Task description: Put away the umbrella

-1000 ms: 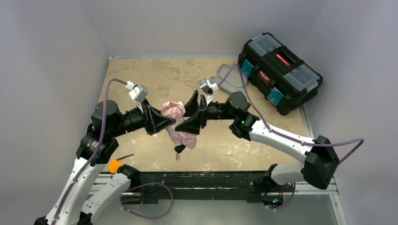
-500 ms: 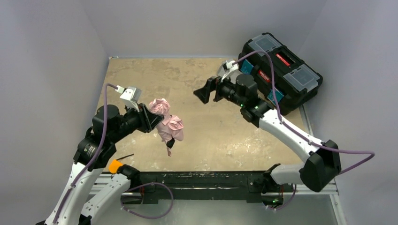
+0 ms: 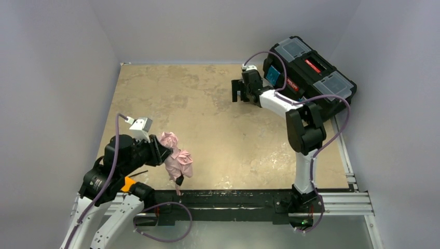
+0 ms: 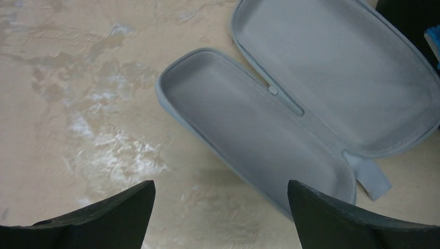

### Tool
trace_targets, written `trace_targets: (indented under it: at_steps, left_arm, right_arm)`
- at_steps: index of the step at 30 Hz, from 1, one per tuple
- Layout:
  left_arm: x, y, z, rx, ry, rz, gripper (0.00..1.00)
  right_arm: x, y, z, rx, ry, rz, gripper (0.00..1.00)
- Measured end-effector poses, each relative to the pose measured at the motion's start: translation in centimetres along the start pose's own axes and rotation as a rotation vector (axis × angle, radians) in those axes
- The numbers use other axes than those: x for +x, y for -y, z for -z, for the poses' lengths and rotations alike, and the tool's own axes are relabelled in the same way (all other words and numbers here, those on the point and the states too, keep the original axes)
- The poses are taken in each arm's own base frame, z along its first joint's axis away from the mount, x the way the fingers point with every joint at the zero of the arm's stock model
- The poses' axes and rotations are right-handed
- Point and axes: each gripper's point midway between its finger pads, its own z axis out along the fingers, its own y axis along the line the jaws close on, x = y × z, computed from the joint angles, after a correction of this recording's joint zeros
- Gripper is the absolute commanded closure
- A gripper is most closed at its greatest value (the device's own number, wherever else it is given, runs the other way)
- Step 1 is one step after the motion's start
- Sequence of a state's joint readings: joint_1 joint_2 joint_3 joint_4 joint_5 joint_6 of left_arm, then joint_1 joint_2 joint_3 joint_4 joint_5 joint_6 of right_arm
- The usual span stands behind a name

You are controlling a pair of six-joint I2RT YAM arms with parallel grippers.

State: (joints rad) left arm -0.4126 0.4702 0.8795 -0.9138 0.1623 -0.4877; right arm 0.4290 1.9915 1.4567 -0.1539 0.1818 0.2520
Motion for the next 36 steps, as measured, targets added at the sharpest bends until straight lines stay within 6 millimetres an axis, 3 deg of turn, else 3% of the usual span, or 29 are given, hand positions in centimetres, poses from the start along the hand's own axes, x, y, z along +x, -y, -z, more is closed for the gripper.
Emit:
trace_targets:
  at_steps: [8, 10, 13, 14, 18, 20, 23, 27, 29, 31, 33, 35, 36]
  left_arm:
    - [1.8, -0.8, 1.2, -0.013, -0.010, 0.012, 1.00]
    - [2.1, -0.9, 1.2, -0.018, -0.021, 0.014, 1.00]
    - [2.4, -1.0, 1.2, -0.023, -0.029, 0.016, 1.00]
    - [2.5, -1.1, 1.2, -0.024, -0.031, 0.016, 1.00]
    - [2.7, -1.2, 1.3, -0.027, -0.030, 0.016, 1.00]
    - [2.7, -1.3, 1.3, -0.029, -0.028, 0.016, 1.00]
    - [2.8, -1.3, 1.2, -0.031, -0.029, 0.016, 1.00]
    - [2.8, -1.4, 1.2, -0.032, -0.029, 0.016, 1.00]
    - [2.8, -1.4, 1.2, -0.032, -0.031, 0.016, 1.00]
    - [2.8, -1.4, 1.1, -0.033, -0.037, 0.017, 1.00]
    - [2.9, -1.4, 1.0, -0.033, -0.046, 0.018, 1.00]
    - [3.0, -1.3, 0.8, -0.033, -0.055, 0.019, 1.00]
    - [3.0, -1.3, 0.8, -0.032, -0.058, 0.019, 1.00]
  right_arm:
    - [-0.8, 1.3, -3.7, 0.093, -0.001, 0.101, 0.08]
    - [-0.9, 1.4, -4.3, 0.101, 0.001, 0.117, 0.20]
    - [-1.1, 1.4, -5.0, 0.101, 0.001, 0.152, 0.61]
    - [-1.3, 1.3, -5.5, 0.095, 0.000, 0.163, 0.70]
    - [-1.1, 0.5, -6.0, 0.043, -0.013, 0.217, 0.92]
    - [-1.0, 0.0, -5.9, 0.000, -0.016, 0.254, 1.00]
    - [0.1, -0.9, -4.6, -0.077, -0.033, 0.305, 1.00]
    - [2.0, -3.7, 0.4, -0.215, -0.037, 0.446, 1.00]
    - [2.8, -5.9, 3.6, -0.268, -0.011, 0.534, 0.87]
    - [3.9, -8.6, 7.6, -0.333, 0.020, 0.603, 0.46]
    - [4.6, -10.9, 11.1, -0.392, 0.048, 0.607, 0.18]
    - [4.8, -10.9, 13.8, -0.396, 0.058, 0.536, 0.02]
    - [4.8, -10.1, 14.6, -0.372, 0.052, 0.474, 0.01]
